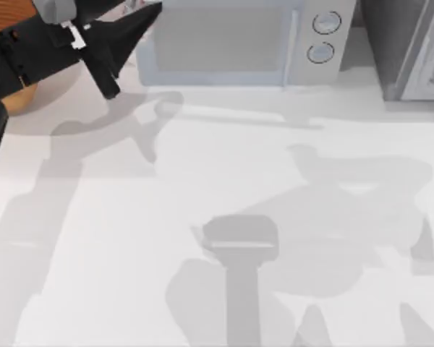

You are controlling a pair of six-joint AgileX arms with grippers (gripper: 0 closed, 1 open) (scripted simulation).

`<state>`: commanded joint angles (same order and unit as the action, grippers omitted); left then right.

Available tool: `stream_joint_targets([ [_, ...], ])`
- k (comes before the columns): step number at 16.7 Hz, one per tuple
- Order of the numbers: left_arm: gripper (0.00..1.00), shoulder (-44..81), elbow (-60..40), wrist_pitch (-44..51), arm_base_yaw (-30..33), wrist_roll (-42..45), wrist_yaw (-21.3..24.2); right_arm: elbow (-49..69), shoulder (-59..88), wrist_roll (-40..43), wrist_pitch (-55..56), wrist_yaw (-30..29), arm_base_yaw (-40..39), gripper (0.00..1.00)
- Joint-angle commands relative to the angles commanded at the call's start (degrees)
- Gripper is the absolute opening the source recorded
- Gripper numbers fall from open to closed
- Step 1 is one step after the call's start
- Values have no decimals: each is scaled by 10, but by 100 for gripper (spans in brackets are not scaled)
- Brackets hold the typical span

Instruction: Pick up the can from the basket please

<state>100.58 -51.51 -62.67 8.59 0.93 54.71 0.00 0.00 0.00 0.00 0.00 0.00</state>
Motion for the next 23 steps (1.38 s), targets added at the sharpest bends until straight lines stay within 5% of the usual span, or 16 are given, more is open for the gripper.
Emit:
stream_joint_targets([
  [17, 0, 411, -146, -141, 43, 15, 225, 0, 0, 0, 0, 0, 0, 100],
  [23, 0, 446, -149, -136, 49, 17, 246, 0, 0, 0, 0, 0, 0, 100],
])
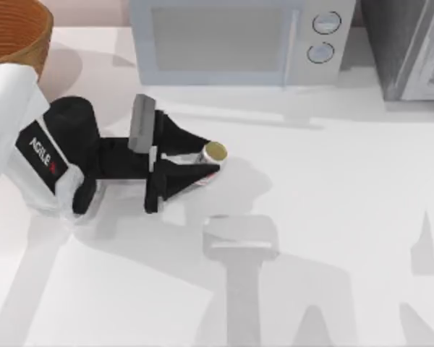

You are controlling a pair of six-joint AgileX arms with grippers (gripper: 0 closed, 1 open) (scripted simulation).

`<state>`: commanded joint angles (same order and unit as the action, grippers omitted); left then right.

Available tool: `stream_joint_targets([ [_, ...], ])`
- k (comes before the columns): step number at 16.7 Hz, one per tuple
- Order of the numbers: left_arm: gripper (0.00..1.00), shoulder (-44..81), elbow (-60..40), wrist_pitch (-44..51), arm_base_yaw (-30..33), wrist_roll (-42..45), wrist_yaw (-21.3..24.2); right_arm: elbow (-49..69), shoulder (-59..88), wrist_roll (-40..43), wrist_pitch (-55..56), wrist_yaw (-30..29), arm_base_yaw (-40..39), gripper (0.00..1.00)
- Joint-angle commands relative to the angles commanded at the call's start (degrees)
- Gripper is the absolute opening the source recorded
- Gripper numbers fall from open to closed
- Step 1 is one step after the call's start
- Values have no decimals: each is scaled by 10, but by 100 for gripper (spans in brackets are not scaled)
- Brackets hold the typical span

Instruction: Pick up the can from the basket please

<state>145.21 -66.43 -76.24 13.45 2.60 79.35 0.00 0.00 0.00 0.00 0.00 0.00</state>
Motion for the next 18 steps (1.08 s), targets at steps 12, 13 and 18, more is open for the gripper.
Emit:
stream_joint_targets([
  [12, 60, 0, 0, 0, 0, 0, 0, 0, 0, 0, 0, 0, 0, 100],
  [13, 68, 0, 0, 0, 0, 0, 0, 0, 0, 0, 0, 0, 0, 100],
  [18, 100, 0, 0, 0, 0, 0, 0, 0, 0, 0, 0, 0, 0, 100],
])
